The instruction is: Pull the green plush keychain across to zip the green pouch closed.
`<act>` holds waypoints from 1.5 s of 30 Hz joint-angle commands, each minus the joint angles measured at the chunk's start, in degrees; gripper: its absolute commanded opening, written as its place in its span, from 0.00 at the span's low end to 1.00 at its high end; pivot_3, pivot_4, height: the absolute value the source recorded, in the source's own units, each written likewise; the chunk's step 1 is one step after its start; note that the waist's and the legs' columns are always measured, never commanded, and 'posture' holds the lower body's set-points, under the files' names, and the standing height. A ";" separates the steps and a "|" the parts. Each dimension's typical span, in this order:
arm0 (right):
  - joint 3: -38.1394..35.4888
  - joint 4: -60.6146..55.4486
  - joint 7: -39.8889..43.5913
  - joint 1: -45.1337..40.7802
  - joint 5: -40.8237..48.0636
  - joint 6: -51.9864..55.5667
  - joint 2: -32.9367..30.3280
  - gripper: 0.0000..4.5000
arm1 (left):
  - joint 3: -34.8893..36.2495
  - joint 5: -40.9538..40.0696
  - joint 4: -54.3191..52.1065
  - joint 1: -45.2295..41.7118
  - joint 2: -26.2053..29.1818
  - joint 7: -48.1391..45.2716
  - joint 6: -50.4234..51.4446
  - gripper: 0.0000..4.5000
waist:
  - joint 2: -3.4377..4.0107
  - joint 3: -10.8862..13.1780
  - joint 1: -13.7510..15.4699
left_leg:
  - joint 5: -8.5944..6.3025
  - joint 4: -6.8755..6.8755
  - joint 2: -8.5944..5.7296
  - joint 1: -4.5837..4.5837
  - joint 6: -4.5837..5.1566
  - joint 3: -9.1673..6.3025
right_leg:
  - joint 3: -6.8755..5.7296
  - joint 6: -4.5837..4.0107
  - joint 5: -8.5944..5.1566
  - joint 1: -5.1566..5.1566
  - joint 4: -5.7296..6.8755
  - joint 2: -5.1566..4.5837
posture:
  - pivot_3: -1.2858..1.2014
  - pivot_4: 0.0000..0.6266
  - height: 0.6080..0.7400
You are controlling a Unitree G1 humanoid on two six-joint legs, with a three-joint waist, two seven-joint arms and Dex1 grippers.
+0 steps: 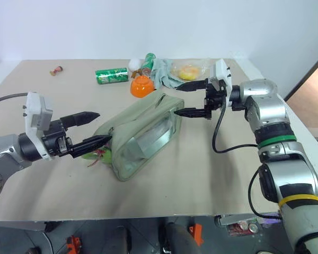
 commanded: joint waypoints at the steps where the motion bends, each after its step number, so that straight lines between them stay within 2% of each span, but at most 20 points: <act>1: -0.17 4.89 3.80 -3.40 -1.72 -4.28 0.87 1.00 | 1.61 0.84 -1.35 0.02 -0.32 0.85 -1.20 0.99 | 0.00 0.00 0.04 | -0.01 0.00 -0.01 0.00 -0.01 0.00 | 0.00 0.00 -0.01 0.00 0.00 -0.02 | 0.52 0.24 1.00; 2: -0.22 5.89 4.76 -3.61 -2.04 -4.89 1.08 1.00 | 1.89 0.99 -1.59 0.27 -0.42 1.16 -1.25 0.99 | 0.00 0.00 0.04 | -0.01 0.00 -0.02 -0.01 -0.02 0.01 | 0.00 0.00 0.00 0.00 0.00 -0.05 | 0.52 0.24 1.00; 6: -1.59 7.59 6.81 -3.85 -1.79 -6.57 1.58 0.76 | 3.04 0.95 -2.47 1.27 -0.65 2.21 -1.06 1.00 | 0.01 0.00 0.05 | -0.01 0.01 -0.06 -0.01 -0.02 0.03 | 0.01 0.03 0.00 0.00 0.00 -0.13 | 0.52 0.24 1.00; 15: -1.83 5.39 9.49 -2.74 -0.03 -6.76 1.30 0.05 | 3.96 2.20 -1.50 1.58 -1.19 3.55 -2.07 1.00 | 0.01 0.00 0.03 | -0.01 0.01 0.06 0.04 -0.02 0.00 | -0.01 -0.03 0.03 0.01 0.01 -0.09 | 0.52 0.24 1.00; 16: -1.59 4.67 9.49 -2.46 0.32 -6.76 1.14 0.01 | 3.95 2.68 -1.06 1.56 -1.11 3.36 -2.34 1.00 | 0.01 0.00 0.02 | -0.01 0.01 0.08 0.05 -0.03 0.01 | 0.00 -0.05 0.03 0.01 0.01 -0.09 | 0.52 0.24 1.00; 22: -0.76 -0.11 9.49 -0.45 2.50 -5.22 0.01 0.01 | 3.52 4.88 0.78 0.97 -0.95 2.71 -3.72 1.00 | 0.01 0.01 0.06 | -0.01 0.01 0.12 0.05 -0.03 0.00 | -0.02 -0.07 0.04 0.01 0.01 -0.03 | 0.52 0.24 1.00; 27: -2.09 -14.02 9.22 6.12 5.30 0.67 -2.82 0.01 | 3.54 6.70 1.86 0.94 -1.04 2.40 -4.90 1.00 | 0.02 0.01 0.19 | -0.02 0.01 0.05 0.02 -0.04 0.03 | -0.01 -0.03 0.01 0.00 0.01 -0.06 | 0.52 0.24 1.00; 37: -8.05 -46.30 -6.30 22.72 11.95 26.93 -12.89 0.01 | 3.69 8.61 3.81 -0.94 -1.89 2.80 -6.41 1.00 | 0.01 0.01 0.24 | -0.02 0.02 0.03 0.01 -0.06 0.00 | -0.07 0.00 0.01 0.00 0.01 -0.26 | 0.52 0.24 1.00; 45: -13.00 -62.97 -19.57 32.99 15.57 39.02 -14.45 0.01 | 1.38 10.32 5.69 -3.13 -2.78 2.42 -6.75 1.00 | -0.01 -0.01 0.23 | -0.02 0.02 0.04 0.06 -0.06 -0.03 | -0.06 0.00 0.01 0.02 0.01 -0.15 | 0.52 0.24 1.00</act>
